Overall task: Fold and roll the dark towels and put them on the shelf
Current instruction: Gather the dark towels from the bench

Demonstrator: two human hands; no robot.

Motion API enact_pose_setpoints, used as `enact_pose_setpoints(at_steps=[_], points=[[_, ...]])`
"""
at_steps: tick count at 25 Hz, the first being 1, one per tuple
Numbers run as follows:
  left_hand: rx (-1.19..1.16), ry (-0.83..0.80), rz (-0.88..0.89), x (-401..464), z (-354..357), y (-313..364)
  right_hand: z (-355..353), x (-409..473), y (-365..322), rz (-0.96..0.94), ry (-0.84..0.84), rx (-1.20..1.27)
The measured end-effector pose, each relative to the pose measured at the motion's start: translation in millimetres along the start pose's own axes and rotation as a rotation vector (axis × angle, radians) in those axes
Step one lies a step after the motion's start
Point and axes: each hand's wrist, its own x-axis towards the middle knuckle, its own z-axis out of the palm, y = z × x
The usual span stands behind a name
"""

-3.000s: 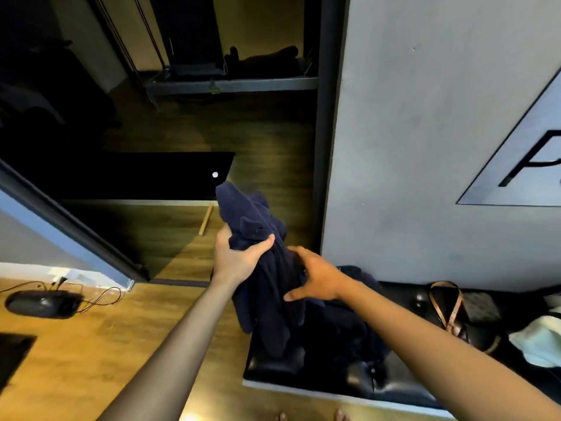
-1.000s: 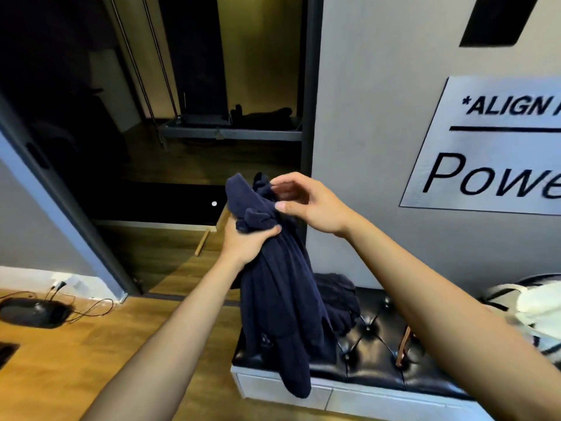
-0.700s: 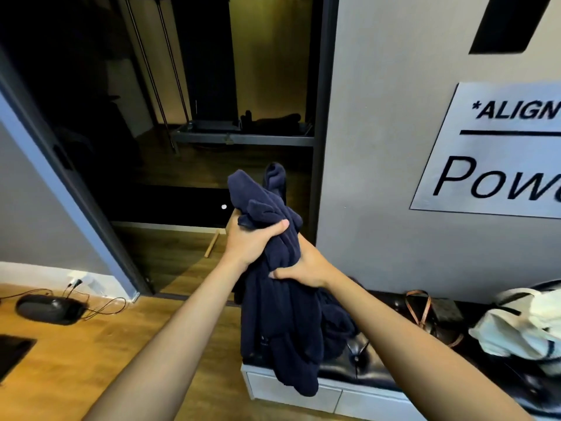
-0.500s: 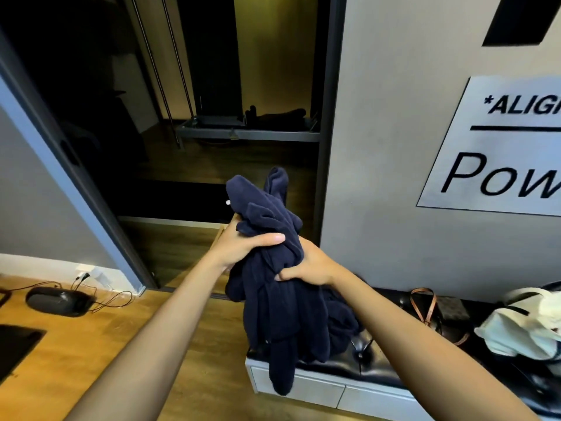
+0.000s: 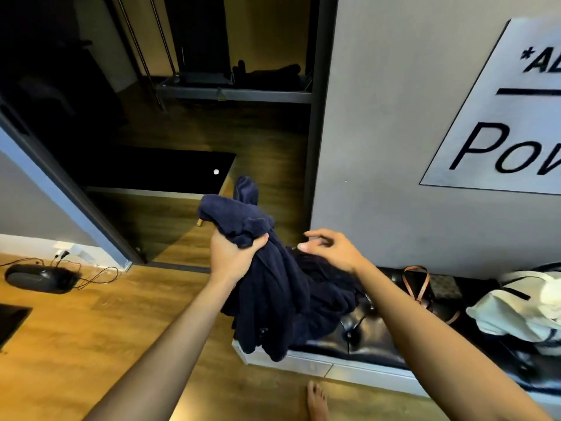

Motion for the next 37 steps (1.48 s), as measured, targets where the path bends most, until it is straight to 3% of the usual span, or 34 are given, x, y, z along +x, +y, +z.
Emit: enact_pose_setpoints(at_steps=[2, 5, 10, 15, 17, 20, 25, 30, 34, 37], points=[[0.023, -0.006, -0.011, 13.6, 21.9, -17.9, -29.6, 22.6, 38.3, 0.081, 0.159, 0.032], [0.101, -0.013, -0.069, 40.8, 59.1, -50.2, -60.2, 67.9, 108.9, 0.227, 0.229, -0.139], [0.146, 0.015, -0.16, 73.3, 111.0, -120.0, -79.6, 122.0, 218.4, 0.373, 0.138, -0.554], [0.223, 0.031, -0.25, 92.1, 146.0, -197.0, -36.3, 156.2, 311.7, 0.316, -0.304, -0.991], [0.239, 0.027, -0.284, 94.2, 151.2, -215.9, -15.0, 157.0, 336.5, 0.258, -0.271, -1.135], [0.252, 0.016, -0.27, 98.8, 156.1, -216.6, -14.9, 160.9, 341.3, 0.247, -0.092, -1.075], [0.263, -0.051, -0.217, 97.9, 147.6, -172.6, -49.8, 159.5, 271.6, 0.075, 0.176, -0.661], [0.251, -0.136, -0.116, 92.9, 111.6, -97.8, -85.9, 127.3, 122.8, -0.162, 0.193, -0.394], [0.223, -0.215, 0.073, 77.5, 72.8, -30.9, -92.8, 82.0, -17.7, -0.434, 0.341, -0.242], [0.206, -0.229, 0.176, 58.6, 41.9, 9.4, -71.3, 32.9, -115.3, -0.565, 0.258, 0.043]])
